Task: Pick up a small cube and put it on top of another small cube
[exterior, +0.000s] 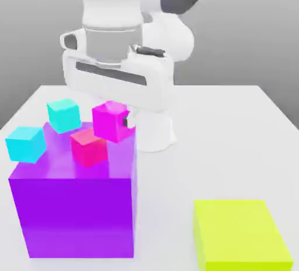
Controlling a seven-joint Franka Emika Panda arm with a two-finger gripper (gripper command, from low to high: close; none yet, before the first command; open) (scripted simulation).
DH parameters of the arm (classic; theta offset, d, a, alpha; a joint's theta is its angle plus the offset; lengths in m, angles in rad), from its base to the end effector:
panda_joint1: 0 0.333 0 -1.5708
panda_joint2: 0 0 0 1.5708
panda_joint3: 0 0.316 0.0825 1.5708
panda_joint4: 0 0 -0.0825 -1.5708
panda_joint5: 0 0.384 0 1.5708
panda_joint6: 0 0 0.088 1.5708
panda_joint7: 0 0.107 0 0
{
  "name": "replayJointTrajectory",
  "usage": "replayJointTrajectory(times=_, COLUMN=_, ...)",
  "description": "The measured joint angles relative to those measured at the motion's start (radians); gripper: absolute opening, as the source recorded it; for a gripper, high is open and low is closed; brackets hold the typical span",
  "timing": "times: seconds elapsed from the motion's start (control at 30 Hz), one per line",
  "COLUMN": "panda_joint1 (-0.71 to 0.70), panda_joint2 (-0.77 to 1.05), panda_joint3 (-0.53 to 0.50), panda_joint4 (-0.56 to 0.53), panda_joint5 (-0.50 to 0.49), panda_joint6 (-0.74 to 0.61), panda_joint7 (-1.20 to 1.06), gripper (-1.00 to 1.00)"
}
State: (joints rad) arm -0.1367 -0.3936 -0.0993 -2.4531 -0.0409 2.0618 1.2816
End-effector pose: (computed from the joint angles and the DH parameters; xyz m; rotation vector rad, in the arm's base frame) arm 0.4089 -0.1015 0.4414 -2.3069 2.1294 0.0003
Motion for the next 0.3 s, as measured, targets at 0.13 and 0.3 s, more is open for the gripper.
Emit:
replayJointTrajectory(times=0.13, panda_joint1=-0.018, panda_joint2=0.041, panda_joint3=-0.015, panda_joint4=-0.073, panda_joint5=-0.001, panda_joint6=0.114, panda_joint7=0.004, gripper=1.00)
replayJointTrajectory(times=0.3, panda_joint1=-0.018, panda_joint2=0.041, panda_joint3=-0.015, panda_joint4=-0.073, panda_joint5=-0.001, panda_joint6=0.114, panda_joint7=0.003, gripper=1.00)
